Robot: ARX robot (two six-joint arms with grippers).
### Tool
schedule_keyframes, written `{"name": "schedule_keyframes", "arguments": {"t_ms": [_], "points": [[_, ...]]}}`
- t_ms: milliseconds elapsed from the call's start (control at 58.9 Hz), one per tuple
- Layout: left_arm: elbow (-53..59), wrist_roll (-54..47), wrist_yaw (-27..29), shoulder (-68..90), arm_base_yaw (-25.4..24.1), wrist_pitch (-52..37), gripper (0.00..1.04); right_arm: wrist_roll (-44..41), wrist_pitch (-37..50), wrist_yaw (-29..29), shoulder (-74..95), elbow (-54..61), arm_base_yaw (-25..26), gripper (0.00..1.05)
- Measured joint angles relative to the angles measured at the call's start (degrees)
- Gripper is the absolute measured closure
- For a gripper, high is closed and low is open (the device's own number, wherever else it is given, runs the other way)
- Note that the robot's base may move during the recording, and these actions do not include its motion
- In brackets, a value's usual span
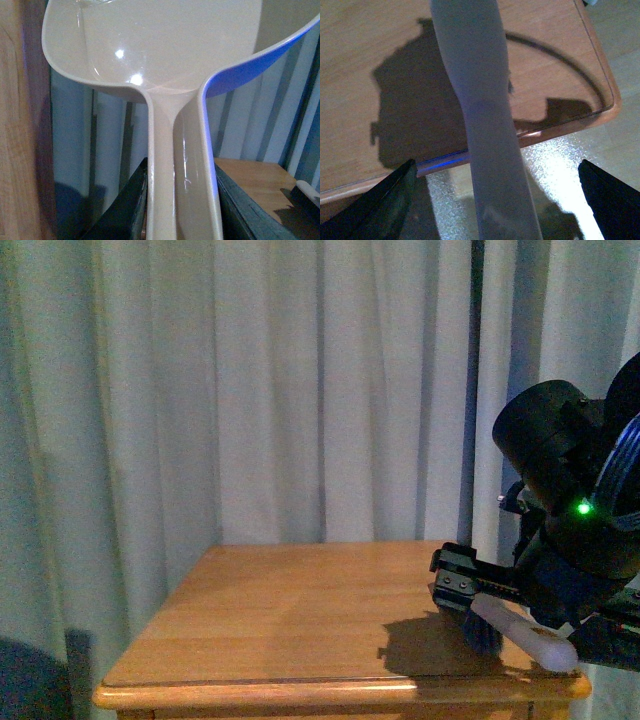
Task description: Clean up trash
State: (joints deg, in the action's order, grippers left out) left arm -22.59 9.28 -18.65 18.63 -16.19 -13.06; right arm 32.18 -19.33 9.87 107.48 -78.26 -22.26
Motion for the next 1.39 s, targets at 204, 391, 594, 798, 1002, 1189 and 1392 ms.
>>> {"name": "schedule_keyframes", "arguments": {"t_ms": [204, 391, 594, 798, 1002, 1189, 1392], "points": [[0.0, 0.0, 0.0, 0.0, 0.0, 0.0, 0.76, 0.3, 0.2, 0.7, 0.6, 0.0, -0.3, 0.12], [0.0, 0.0, 0.0, 0.0, 0.0, 0.0, 0.76, 0.3, 0.6, 0.9, 0.6, 0.0, -0.2, 0.38], [0.0, 0.0, 0.0, 0.0, 0.0, 0.0, 0.76, 0.2, 0.9, 0.8, 0.6, 0.0, 0.0, 0.68], [0.0, 0.0, 0.0, 0.0, 0.0, 0.0, 0.76, -0.5, 2.1, 0.3, 0.6, 0.6, 0.3, 0.84], [0.0, 0.0, 0.0, 0.0, 0.0, 0.0, 0.76, -6.6, 10.4, 3.7, -3.8, 7.1, 0.2, 0.84], [0.0, 0.0, 0.0, 0.0, 0.0, 0.0, 0.76, -18.4, 26.4, 6.7, -17.8, 20.2, -0.1, 0.84], [0.0, 0.0, 0.0, 0.0, 0.0, 0.0, 0.76, -25.0, 31.3, 9.3, -39.9, 37.2, -0.1, 0.84]]}}
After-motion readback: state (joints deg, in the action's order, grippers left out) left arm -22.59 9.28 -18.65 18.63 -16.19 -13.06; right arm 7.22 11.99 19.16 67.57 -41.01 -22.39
